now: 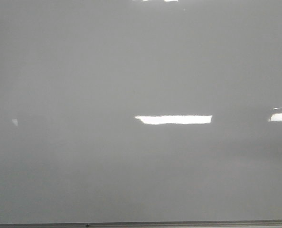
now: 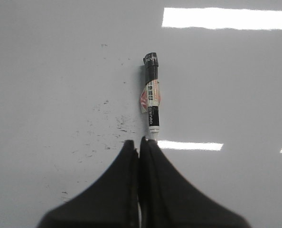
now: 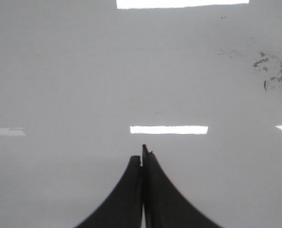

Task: Write number 7 on whiteboard

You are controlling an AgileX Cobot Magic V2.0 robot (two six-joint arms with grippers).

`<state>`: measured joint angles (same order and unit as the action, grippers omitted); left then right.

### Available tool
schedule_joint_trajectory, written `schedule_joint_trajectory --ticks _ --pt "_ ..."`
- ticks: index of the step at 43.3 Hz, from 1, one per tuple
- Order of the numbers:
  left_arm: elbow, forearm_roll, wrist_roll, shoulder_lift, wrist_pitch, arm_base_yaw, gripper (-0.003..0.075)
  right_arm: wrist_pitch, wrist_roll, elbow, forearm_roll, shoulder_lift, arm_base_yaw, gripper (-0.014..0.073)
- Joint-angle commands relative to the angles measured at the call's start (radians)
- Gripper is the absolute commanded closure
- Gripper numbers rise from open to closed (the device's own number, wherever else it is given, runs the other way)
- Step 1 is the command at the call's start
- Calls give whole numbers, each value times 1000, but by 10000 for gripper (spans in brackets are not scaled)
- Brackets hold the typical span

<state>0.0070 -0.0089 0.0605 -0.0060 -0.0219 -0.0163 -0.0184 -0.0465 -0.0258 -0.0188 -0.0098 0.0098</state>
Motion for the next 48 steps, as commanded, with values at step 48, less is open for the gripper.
schedule_joint_trajectory --ticks 48 --pt "-328 -11 13 18 -51 -6 741 -108 10 267 8 -11 -5 662"
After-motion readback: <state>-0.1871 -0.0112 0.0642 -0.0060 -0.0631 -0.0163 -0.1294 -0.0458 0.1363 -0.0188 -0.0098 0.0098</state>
